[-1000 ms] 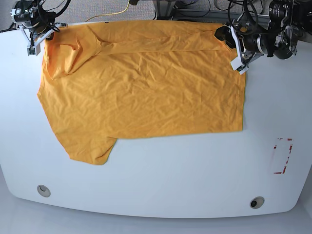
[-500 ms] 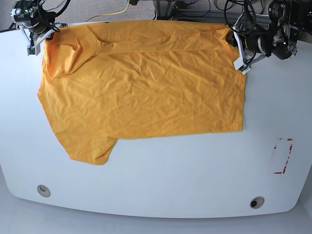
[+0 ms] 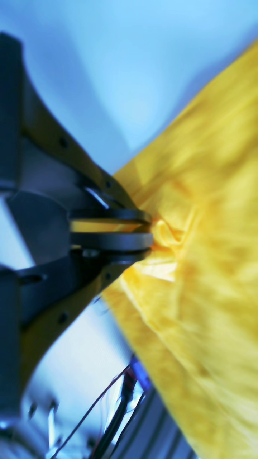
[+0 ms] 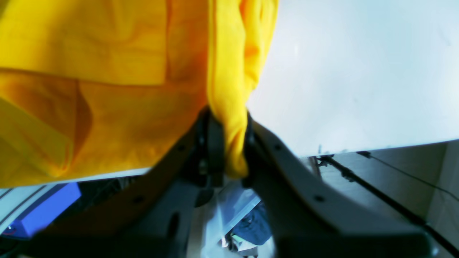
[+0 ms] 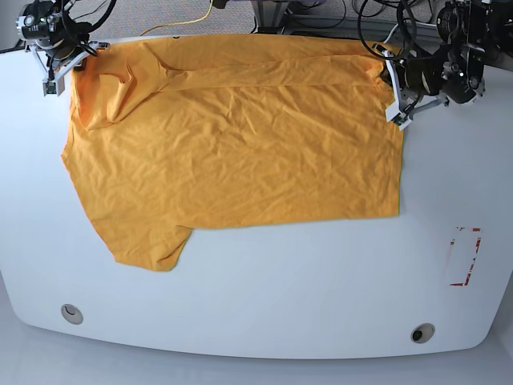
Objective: Layout the t-shirt on the table in an organized manner, then fold the t-shirt properly
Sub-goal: 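Hold the shirt edge with both grippers and adjust the left grip, then release the edge and move both grippers to the shirt's hem corners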
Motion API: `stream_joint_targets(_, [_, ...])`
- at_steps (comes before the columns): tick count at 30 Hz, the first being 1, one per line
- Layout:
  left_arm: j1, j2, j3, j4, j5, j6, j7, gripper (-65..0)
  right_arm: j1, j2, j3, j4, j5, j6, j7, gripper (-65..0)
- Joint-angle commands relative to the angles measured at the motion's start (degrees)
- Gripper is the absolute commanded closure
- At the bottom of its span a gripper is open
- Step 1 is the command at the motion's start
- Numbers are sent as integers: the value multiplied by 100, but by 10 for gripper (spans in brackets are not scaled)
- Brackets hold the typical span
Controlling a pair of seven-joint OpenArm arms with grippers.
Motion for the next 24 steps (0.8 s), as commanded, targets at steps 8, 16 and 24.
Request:
stream_joint_targets(8, [-291, -90, -91, 120, -65, -162, -33, -169, -19, 83, 52, 396, 41, -7, 71, -450])
stream_joint_targets(16, [-546, -99, -496, 129, -65, -637, -33, -194, 16, 110, 201, 651, 41, -7, 71, -575])
stream_joint_targets(24, [-1074, -63, -874, 120, -65, -874, -33, -194, 605, 338, 272, 642, 32, -7, 71, -577])
